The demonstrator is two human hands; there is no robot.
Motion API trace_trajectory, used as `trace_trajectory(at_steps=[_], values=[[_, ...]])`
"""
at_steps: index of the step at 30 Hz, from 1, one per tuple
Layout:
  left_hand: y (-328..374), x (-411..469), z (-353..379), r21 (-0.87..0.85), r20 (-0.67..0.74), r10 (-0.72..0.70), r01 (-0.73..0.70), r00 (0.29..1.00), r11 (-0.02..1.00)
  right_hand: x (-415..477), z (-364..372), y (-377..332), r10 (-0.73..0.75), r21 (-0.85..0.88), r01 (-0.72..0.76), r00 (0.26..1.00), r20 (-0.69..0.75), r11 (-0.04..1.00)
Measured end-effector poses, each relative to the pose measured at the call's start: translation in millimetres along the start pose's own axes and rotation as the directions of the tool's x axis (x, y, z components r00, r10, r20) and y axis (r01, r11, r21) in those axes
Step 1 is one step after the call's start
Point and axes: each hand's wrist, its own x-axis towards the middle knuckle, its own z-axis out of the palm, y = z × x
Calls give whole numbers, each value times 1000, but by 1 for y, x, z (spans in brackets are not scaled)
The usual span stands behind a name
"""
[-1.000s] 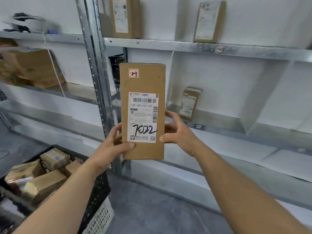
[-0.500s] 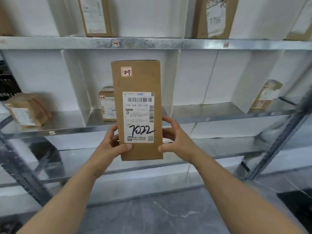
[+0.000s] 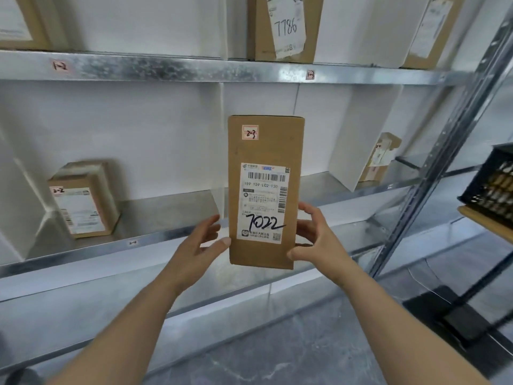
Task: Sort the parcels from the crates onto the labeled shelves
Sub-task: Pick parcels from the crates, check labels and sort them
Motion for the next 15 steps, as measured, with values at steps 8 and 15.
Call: trace_trajectory(at_steps=[8, 15], values=[[-5, 84, 28, 237, -43, 58, -46, 997, 971, 64, -37, 30, 8, 3, -8, 999, -39, 1000], [-11, 131, 47, 424, -48, 41, -17, 998, 905, 108, -63, 48, -2, 4, 2, 999, -36, 1000]])
